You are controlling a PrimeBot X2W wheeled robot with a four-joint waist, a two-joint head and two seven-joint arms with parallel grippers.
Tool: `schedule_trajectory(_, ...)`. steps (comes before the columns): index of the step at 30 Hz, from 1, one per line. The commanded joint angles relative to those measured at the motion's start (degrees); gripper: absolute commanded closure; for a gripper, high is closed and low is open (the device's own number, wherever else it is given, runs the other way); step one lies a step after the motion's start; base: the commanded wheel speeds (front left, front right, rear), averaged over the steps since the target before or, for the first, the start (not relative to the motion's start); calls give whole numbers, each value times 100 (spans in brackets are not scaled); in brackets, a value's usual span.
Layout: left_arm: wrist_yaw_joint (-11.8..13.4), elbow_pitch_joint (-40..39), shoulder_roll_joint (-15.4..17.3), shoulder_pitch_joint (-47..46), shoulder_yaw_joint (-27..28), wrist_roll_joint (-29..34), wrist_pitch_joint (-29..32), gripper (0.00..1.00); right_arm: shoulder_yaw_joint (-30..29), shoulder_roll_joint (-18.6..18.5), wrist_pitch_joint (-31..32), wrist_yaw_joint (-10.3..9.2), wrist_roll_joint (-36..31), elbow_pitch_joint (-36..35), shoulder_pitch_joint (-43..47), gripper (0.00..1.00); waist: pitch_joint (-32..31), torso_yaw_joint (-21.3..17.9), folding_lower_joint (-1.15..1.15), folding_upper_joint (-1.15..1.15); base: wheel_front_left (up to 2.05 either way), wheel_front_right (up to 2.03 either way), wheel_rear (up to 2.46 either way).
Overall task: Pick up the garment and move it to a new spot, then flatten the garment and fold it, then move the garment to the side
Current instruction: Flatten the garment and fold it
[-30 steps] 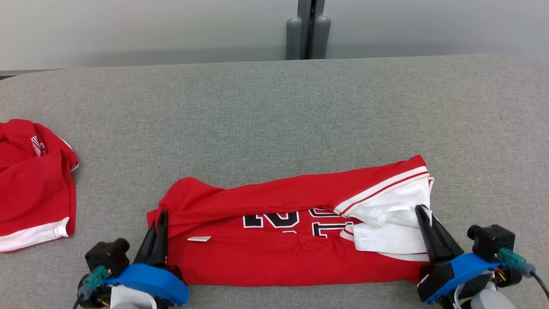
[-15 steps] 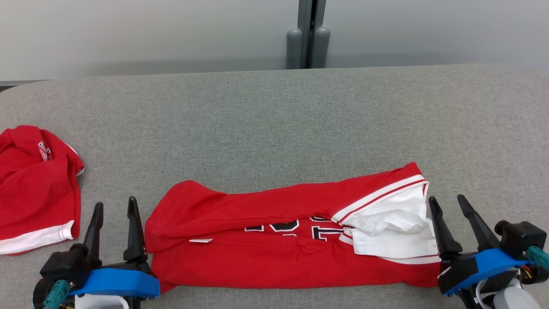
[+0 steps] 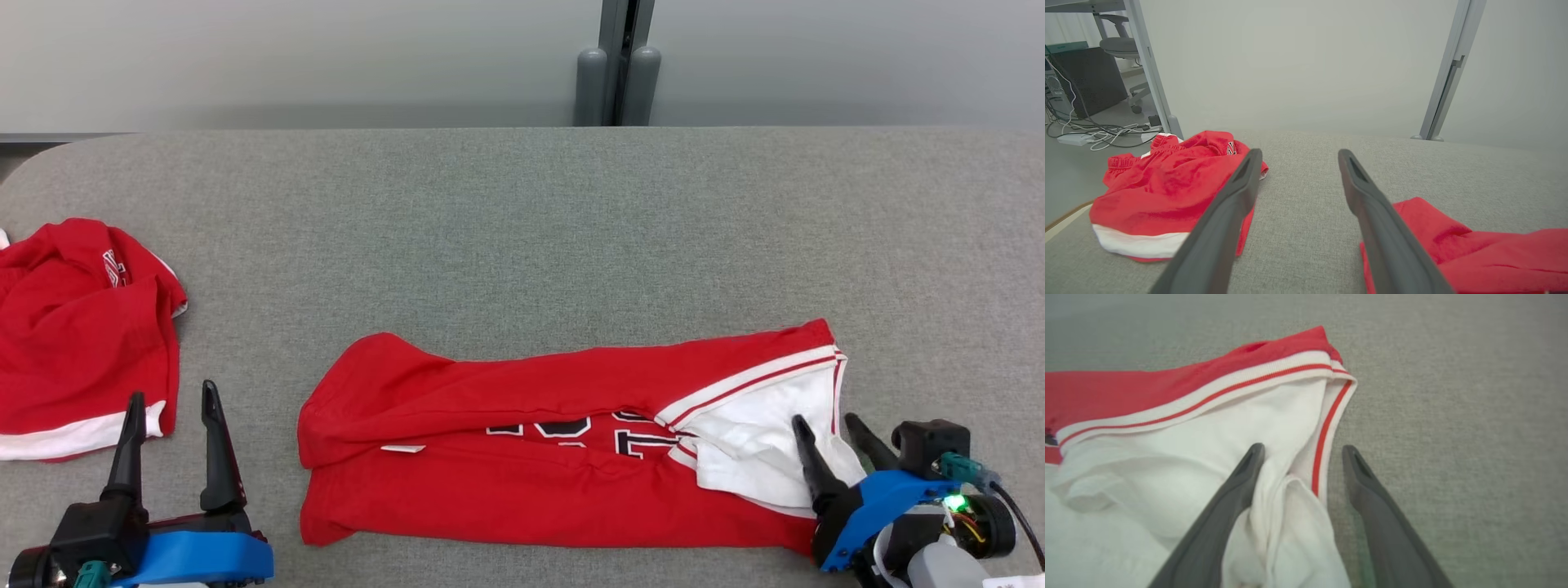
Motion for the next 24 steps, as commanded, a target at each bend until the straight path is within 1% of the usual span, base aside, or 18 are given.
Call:
schedule_trajectory(1,-12,33,-22,41,21,80,-15,0,40,50,24,1,-32,254,-78,0,16,7,0,0,0,0,0)
schedule_trajectory(5,1,81,-30,8,24,137,-15,0,247,209,121,3,27,575,-53,0,34,-3,0,0,0,0,0)
schedule_trajectory(6,6,94,-31,-3,21,161,-15,0,308,237,110,8,50,614,-50,49,36,-6,0,0,0,0,0)
schedule_trajectory(8,17,122,-31,-18,15,183,-15,0,429,304,45,10,115,652,-59,100,34,-17,0,0,0,0,0)
schedule_trajectory(10,31,142,-33,-16,18,210,-15,0,490,291,-21,13,217,681,-68,100,24,-35,0,0,0,0,0)
schedule_trajectory(14,33,212,-37,26,1,246,-15,0,445,76,-193,-2,348,729,-168,100,-17,-87,0,0,0,0,0)
schedule_trajectory(15,29,230,-34,35,-7,259,-15,0,385,-17,-248,-5,362,733,-208,100,-31,-98,0,0,0,0,0)
schedule_trajectory(16,33,248,-36,57,-17,270,-15,0,248,-216,-326,-5,399,736,-278,100,-66,-120,0,0,0,0,0)
schedule_trajectory(17,41,252,-38,75,-19,280,-14,0,188,-297,-356,-5,428,741,-299,100,-86,-133,0,0,0,0,0)
schedule_trajectory(18,62,254,-36,114,-28,286,-15,0,39,-515,-370,-4,414,769,-323,100,-130,-160,0,0,0,0,0)
schedule_trajectory(20,68,266,-36,126,-32,286,-15,0,-136,-765,-347,-4,415,809,-335,100,-175,-182,0,0,0,0,0)
schedule_trajectory(24,80,275,-37,168,-70,275,-15,0,-408,-1165,-281,-2,401,815,-322,100,-242,-206,0,0,0,0,0)
